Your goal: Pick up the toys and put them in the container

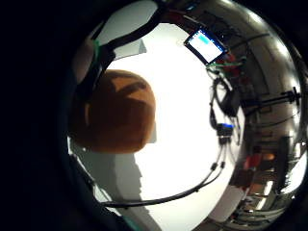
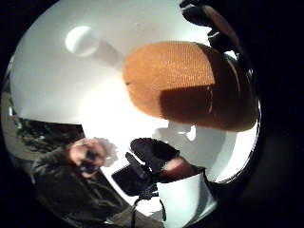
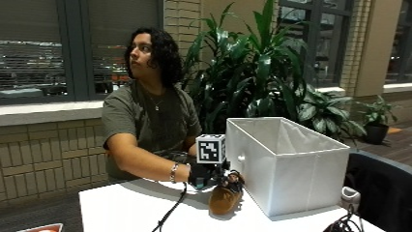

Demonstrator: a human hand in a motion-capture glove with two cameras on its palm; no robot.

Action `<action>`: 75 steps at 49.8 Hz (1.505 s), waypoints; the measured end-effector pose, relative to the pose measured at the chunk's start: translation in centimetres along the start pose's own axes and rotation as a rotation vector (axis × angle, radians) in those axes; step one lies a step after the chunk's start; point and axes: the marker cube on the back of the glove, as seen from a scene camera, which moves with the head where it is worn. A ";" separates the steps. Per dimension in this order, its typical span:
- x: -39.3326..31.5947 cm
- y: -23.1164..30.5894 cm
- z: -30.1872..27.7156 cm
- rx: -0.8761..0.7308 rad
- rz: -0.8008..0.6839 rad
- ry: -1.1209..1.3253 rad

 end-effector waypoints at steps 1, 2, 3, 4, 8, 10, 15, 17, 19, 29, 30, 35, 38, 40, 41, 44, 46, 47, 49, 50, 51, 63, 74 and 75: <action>0.3 -0.2 0.4 -0.004 -0.005 0.025; 0.7 -0.4 0.8 -0.007 -0.022 0.057; 1.2 -0.4 1.3 -0.009 -0.052 0.091; 1.5 -0.4 1.8 -0.011 -0.087 0.116; 1.2 -0.6 2.6 0.000 -0.059 0.007; 1.1 -0.8 2.8 0.018 -0.039 -0.041; 0.7 -1.0 3.1 0.097 -0.061 -0.054; 0.5 -1.0 3.0 0.132 -0.066 -0.053; 0.6 -0.9 2.8 0.166 -0.065 -0.049; 1.4 1.6 0.6 0.280 -0.090 -0.058; 1.8 1.9 0.1 0.287 -0.083 -0.064; 3.9 3.1 -5.1 0.379 -0.013 -0.118; 3.8 3.9 -9.3 0.467 -0.005 -0.151; 3.5 4.1 -12.3 0.528 0.006 -0.170; 3.3 4.2 -13.8 0.561 0.004 -0.178; 1.9 4.3 -18.2 0.678 -0.073 -0.172; 0.5 4.5 -20.9 0.747 -0.162 -0.163; -0.2 4.5 -22.3 0.769 -0.201 -0.176; -1.2 4.1 -25.1 0.798 -0.255 -0.205; -1.4 3.6 -26.4 0.811 -0.260 -0.193; -1.6 2.9 -27.6 0.823 -0.248 -0.164; -11.4 -3.0 -34.8 0.820 -0.424 -0.154; -12.9 -9.0 -34.0 0.723 -0.323 -0.230; -13.0 -9.2 -33.8 0.719 -0.349 -0.238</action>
